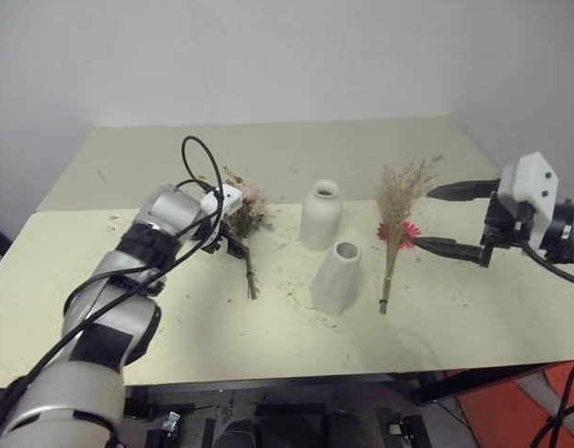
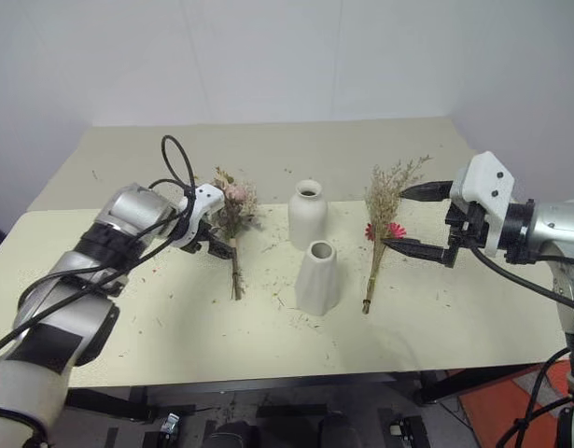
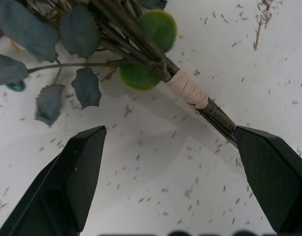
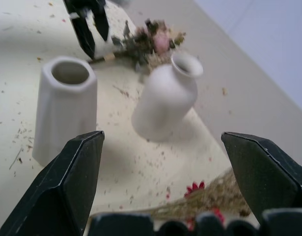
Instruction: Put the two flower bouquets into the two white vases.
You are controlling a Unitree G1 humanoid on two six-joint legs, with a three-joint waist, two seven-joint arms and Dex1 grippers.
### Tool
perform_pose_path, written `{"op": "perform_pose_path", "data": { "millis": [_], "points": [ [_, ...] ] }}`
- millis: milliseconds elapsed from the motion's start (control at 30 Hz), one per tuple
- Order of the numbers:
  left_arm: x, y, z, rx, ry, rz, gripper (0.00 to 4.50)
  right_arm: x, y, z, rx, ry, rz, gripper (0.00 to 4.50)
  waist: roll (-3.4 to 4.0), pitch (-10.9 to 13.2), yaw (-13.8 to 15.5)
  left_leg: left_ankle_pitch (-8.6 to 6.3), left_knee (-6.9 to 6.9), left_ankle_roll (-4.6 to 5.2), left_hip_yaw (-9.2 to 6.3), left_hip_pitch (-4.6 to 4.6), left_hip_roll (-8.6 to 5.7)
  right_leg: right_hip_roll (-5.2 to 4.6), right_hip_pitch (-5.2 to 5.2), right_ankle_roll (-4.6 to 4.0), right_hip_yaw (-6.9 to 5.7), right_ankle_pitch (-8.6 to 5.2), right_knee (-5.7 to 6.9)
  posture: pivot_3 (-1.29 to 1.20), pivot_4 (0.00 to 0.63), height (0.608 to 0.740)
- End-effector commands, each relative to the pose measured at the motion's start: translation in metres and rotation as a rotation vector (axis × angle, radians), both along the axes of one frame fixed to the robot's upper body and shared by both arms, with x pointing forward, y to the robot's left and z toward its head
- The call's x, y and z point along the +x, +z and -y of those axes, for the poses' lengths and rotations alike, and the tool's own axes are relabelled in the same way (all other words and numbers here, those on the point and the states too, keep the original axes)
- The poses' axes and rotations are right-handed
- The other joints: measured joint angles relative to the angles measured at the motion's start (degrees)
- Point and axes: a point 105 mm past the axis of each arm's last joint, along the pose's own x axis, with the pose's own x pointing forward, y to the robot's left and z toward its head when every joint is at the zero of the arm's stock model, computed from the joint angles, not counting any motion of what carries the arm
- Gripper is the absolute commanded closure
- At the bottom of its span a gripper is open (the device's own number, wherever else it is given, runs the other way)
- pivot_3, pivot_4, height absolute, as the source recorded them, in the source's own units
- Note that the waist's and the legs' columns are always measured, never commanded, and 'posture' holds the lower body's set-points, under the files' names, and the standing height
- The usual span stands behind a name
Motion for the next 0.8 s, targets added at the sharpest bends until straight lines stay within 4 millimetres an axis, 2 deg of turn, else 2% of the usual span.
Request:
{"op": "perform_pose_path", "data": {
  "millis": [33,133,233,467,633,800],
  "points": [
    [0.012,0.007,0.005,-0.015,0.033,0.037,0.02,-0.008,0.017,-0.002,-0.004,0.067,0.036,0.00,0.00,0.0,0.3,0.00,0.00,0.00,0.00,-0.01,0.00,0.00,0.00,0.01,-0.01,0.00,0.00,0.00,0.150,0.740],
    [0.017,0.003,0.012,-0.041,0.069,0.036,0.02,-0.007,0.017,-0.002,-0.008,0.074,0.028,0.00,-0.01,0.0,0.5,0.00,0.03,0.00,-0.01,-0.03,0.00,-0.01,0.01,0.01,-0.03,0.01,0.01,0.00,0.150,0.740],
    [0.021,-0.003,0.016,-0.020,0.076,0.044,0.59,-0.007,0.016,-0.003,-0.003,0.078,0.024,0.00,-0.01,0.0,0.6,0.00,0.07,0.00,0.00,-0.04,-0.02,-0.03,0.00,0.02,-0.02,0.01,0.03,0.00,0.150,0.740],
    [0.021,-0.011,0.014,0.000,0.097,0.038,2.79,-0.009,0.012,-0.002,0.014,0.071,0.006,0.00,-0.01,0.0,0.5,0.00,0.08,-0.01,0.01,0.10,-0.02,-0.02,0.06,0.02,0.02,0.01,0.09,0.00,0.150,0.740],
    [0.024,-0.005,0.004,0.006,0.128,0.068,4.33,-0.010,0.009,-0.001,0.024,0.062,-0.009,0.00,-0.01,0.0,0.2,0.00,0.08,-0.01,0.02,0.13,-0.02,-0.01,0.07,0.02,0.05,0.01,0.12,0.00,0.150,0.740],
    [0.025,0.000,-0.012,0.014,0.159,0.107,4.43,-0.011,0.007,-0.003,0.033,0.063,-0.025,0.00,-0.01,0.0,-0.1,0.00,0.06,-0.01,0.01,0.09,-0.01,0.00,0.02,0.02,0.06,0.01,0.16,0.00,0.150,0.740]
  ]
}}
